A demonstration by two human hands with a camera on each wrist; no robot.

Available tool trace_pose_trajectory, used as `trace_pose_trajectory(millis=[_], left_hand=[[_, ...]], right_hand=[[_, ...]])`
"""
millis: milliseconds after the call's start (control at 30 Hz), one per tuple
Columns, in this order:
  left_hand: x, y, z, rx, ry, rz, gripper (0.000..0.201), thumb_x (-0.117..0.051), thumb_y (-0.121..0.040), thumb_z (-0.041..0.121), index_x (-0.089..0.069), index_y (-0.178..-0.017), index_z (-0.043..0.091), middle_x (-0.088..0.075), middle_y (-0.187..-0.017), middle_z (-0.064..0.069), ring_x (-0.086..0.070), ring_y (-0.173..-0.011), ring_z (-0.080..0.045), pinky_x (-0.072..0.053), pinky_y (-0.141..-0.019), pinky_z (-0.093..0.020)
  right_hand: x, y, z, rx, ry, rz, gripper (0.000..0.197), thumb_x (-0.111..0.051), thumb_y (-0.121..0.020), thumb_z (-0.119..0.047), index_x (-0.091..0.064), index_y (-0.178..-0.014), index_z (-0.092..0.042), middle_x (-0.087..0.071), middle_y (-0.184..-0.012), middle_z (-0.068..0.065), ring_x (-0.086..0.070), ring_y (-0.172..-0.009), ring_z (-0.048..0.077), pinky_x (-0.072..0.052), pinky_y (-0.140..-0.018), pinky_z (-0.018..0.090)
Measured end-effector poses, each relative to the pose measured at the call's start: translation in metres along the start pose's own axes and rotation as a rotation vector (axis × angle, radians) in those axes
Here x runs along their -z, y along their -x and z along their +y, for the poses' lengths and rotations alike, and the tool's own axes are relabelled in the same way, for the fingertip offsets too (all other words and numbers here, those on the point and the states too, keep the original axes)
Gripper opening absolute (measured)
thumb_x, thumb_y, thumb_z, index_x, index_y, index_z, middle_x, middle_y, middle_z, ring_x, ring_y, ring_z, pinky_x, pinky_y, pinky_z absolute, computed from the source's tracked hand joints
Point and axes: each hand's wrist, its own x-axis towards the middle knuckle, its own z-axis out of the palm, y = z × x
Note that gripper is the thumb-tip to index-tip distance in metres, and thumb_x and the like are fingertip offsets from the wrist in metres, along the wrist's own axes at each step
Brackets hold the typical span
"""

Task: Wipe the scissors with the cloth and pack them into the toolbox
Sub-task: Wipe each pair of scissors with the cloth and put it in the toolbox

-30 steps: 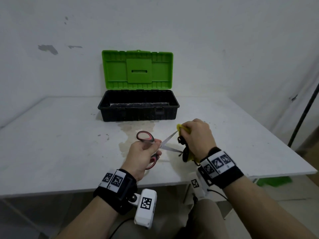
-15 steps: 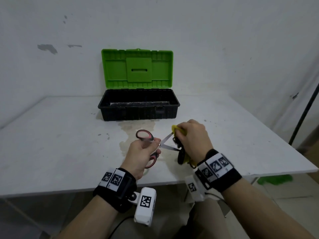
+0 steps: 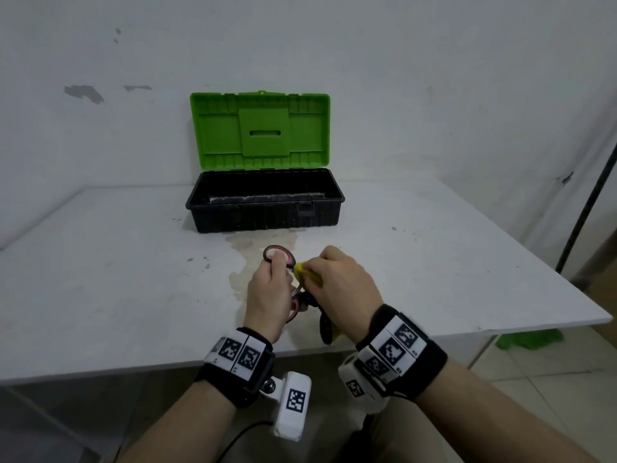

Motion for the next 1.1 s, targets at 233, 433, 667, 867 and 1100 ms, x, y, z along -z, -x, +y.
trace_pose_trajectory(millis=[233, 433, 667, 867, 1100], left_hand=[[0.01, -0.005, 0.007, 0.035, 0.068, 0.006, 0.041, -0.033, -0.105, 0.042, -0.046, -0.078, 0.013, -0.04, -0.063, -0.001, -0.054, -0.049, -0.015, -0.05, -0.046, -0.033], [0.003, 0.0, -0.001, 0.034, -0.044, -0.018, 0.058, -0.033, -0.088, 0.065, -0.062, -0.082, 0.016, -0.069, -0.085, -0.014, -0.069, -0.083, -0.034, -0.059, -0.074, -0.058], [0.004, 0.002, 0.003, 0.033, 0.006, 0.02, 0.045, -0.032, -0.104, 0.046, -0.049, -0.073, 0.019, -0.045, -0.06, 0.005, -0.048, -0.051, -0.011, -0.047, -0.049, -0.031], [0.006, -0.004, 0.005, 0.052, 0.122, 0.044, 0.041, -0.035, -0.105, 0.043, -0.046, -0.078, 0.014, -0.041, -0.06, 0.004, -0.049, -0.052, -0.016, -0.051, -0.052, -0.035], [0.014, -0.025, 0.017, 0.112, 0.283, 0.096, 0.039, -0.039, -0.104, 0.04, -0.041, -0.075, 0.015, -0.036, -0.062, 0.0, -0.048, -0.049, -0.02, -0.049, -0.047, -0.032]], right_hand=[[0.012, 0.006, 0.001, 0.025, 0.025, -0.046, 0.029, -0.049, -0.097, -0.039, -0.069, -0.095, -0.018, -0.05, -0.091, -0.001, -0.054, -0.073, 0.019, -0.05, -0.062, 0.035], [0.011, 0.002, -0.017, 0.058, 0.037, -0.118, 0.022, -0.05, -0.096, -0.03, -0.067, -0.102, -0.018, -0.047, -0.093, -0.001, -0.047, -0.072, 0.017, -0.038, -0.06, 0.029], [0.013, 0.002, -0.005, 0.046, 0.036, -0.042, 0.027, -0.05, -0.097, -0.038, -0.069, -0.096, -0.018, -0.049, -0.091, -0.002, -0.052, -0.072, 0.018, -0.045, -0.06, 0.029], [0.009, 0.011, 0.006, 0.064, 0.039, -0.138, 0.024, -0.051, -0.096, -0.035, -0.069, -0.101, -0.019, -0.048, -0.093, -0.001, -0.054, -0.075, 0.02, -0.051, -0.065, 0.036], [0.033, -0.008, 0.067, -0.204, -0.018, -0.074, 0.02, -0.057, -0.091, -0.034, -0.071, -0.088, -0.02, -0.058, -0.086, -0.002, -0.057, -0.076, 0.018, -0.047, -0.066, 0.03]])
